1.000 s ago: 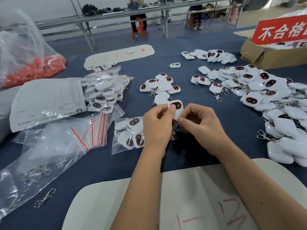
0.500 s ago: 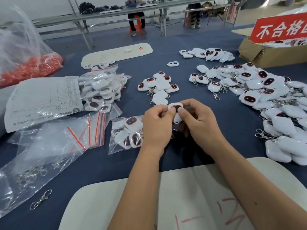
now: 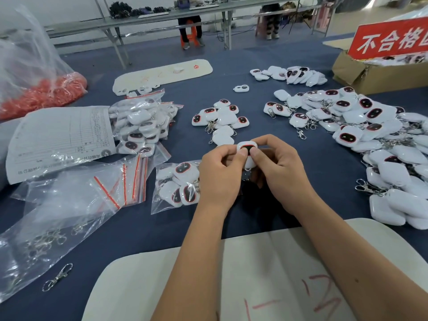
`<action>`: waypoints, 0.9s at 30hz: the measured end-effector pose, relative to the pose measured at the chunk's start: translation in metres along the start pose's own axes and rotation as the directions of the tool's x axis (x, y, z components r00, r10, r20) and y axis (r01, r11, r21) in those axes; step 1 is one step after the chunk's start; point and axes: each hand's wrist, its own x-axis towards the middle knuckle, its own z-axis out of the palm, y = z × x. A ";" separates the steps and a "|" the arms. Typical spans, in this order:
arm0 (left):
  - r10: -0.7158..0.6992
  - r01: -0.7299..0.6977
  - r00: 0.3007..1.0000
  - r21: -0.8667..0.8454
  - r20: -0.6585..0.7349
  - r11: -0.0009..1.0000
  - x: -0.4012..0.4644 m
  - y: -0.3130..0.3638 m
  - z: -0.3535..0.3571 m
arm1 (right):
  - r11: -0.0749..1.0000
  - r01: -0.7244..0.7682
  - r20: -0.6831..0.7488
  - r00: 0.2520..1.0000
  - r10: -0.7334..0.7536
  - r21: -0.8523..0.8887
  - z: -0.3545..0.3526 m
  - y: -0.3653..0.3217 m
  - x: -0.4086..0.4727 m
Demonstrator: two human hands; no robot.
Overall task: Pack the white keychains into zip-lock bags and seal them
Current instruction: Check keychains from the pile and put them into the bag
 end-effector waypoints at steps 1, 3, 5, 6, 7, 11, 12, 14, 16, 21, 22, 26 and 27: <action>0.000 0.000 1.000 0.011 0.008 1.000 0.000 -0.001 0.000 | 1.000 -0.004 -0.005 1.000 0.004 0.002 0.000 0.000 0.000; -0.002 0.002 1.000 0.026 0.013 1.000 0.000 -0.002 0.001 | 1.000 -0.016 -0.008 1.000 0.016 -0.006 0.000 0.000 0.001; -0.002 0.002 1.000 0.032 -0.012 0.999 -0.001 -0.003 0.003 | 1.000 -0.027 -0.004 1.000 0.027 -0.014 0.000 -0.001 0.002; 0.001 0.000 0.999 0.029 -0.039 1.000 -0.001 -0.003 0.003 | 0.999 -0.030 -0.002 1.000 0.030 -0.011 0.000 -0.001 0.001; 0.004 -0.003 0.998 0.018 -0.070 1.000 -0.001 -0.003 0.003 | 1.000 -0.031 0.001 1.000 0.031 -0.004 0.000 -0.002 0.001; -0.002 -0.002 0.997 -0.060 -0.072 0.998 0.001 -0.004 0.000 | 0.999 -0.032 0.017 0.999 0.033 -0.015 -0.001 -0.001 0.001; -0.006 0.001 0.998 -0.074 -0.069 0.997 0.001 -0.004 -0.001 | 0.999 -0.032 0.020 0.999 0.032 -0.023 -0.001 -0.001 0.001; -0.013 0.005 0.997 -0.109 -0.072 0.994 0.002 -0.003 -0.001 | 0.999 -0.034 0.023 0.999 0.034 -0.017 -0.001 -0.001 0.001; -0.017 0.010 0.998 -0.118 -0.061 0.993 0.002 -0.003 -0.001 | 1.000 -0.028 0.026 0.999 0.029 -0.005 -0.001 0.000 0.001; -0.033 0.017 0.996 -0.180 -0.088 0.984 0.002 -0.003 -0.001 | 0.999 -0.014 0.064 0.998 0.012 0.045 0.000 0.002 0.001; -0.033 0.014 0.994 -0.185 -0.100 0.983 0.002 -0.002 -0.001 | 0.999 -0.007 0.077 0.997 0.004 0.049 0.000 0.002 0.001; -0.032 0.014 0.993 -0.165 -0.112 0.986 0.001 -0.002 -0.001 | 0.999 0.011 0.084 0.996 -0.014 0.034 0.001 0.003 0.001; -0.036 0.019 0.993 -0.146 -0.115 0.989 0.001 -0.002 -0.001 | 0.999 0.007 0.085 0.996 -0.010 0.034 0.001 0.003 0.001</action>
